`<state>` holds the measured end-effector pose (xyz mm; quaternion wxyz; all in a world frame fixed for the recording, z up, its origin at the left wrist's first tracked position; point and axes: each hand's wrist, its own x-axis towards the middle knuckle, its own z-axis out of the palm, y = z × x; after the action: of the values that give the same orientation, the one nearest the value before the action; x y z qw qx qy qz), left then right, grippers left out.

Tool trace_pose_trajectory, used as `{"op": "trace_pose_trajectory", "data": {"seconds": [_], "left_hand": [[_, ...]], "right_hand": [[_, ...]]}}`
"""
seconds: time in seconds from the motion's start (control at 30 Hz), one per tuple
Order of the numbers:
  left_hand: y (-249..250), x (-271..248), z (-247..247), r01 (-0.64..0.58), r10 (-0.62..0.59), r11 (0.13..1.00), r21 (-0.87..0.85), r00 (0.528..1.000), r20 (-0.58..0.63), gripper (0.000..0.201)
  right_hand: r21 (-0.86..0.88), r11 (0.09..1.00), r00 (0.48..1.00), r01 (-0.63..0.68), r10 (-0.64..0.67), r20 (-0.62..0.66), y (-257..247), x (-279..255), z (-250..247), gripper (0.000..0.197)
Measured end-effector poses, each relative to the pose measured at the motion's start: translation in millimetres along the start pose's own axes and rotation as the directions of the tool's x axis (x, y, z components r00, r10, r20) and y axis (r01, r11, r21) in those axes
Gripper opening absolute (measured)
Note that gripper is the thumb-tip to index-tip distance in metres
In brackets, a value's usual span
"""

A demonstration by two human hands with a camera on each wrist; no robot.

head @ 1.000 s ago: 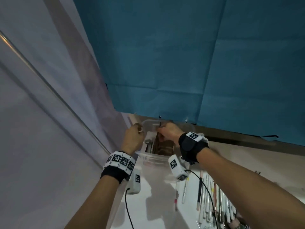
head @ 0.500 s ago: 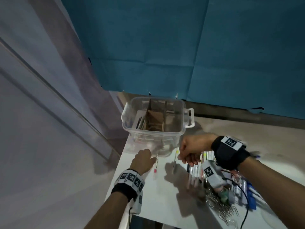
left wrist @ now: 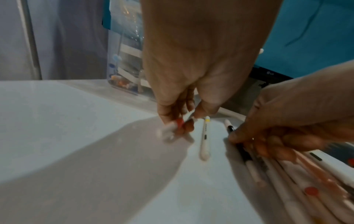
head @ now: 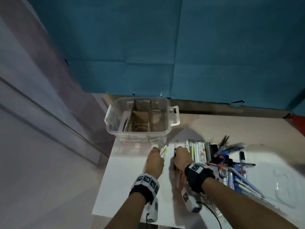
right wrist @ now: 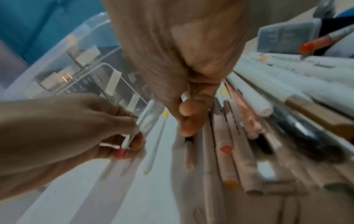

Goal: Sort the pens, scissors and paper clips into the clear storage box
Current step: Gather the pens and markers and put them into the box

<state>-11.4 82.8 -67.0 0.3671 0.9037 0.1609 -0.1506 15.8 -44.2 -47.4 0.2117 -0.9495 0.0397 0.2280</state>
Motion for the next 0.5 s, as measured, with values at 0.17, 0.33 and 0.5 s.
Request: {"op": "trace_pose_trajectory", "data": {"seconds": [0.17,0.33,0.5], "left_hand": [[1.0,-6.0,19.8,-0.063,0.07,0.986,0.157,0.997,-0.044,0.038],[-5.7,0.7,21.6,-0.071,0.077,0.965,0.254,0.997,-0.014,0.034],[2.4,2.1,15.0,-0.019,0.023,0.999,-0.039,0.995,0.098,0.029]], "right_hand": [[0.215,0.975,0.998,-0.06,0.062,-0.002,1.3,-1.8,-0.4,0.018],[0.591,0.807,0.998,-0.015,0.044,-0.036,22.9,-4.6,-40.2,0.02],[0.764,0.642,0.998,-0.063,0.029,0.059,45.7,-12.7,-64.6,0.016]]}}
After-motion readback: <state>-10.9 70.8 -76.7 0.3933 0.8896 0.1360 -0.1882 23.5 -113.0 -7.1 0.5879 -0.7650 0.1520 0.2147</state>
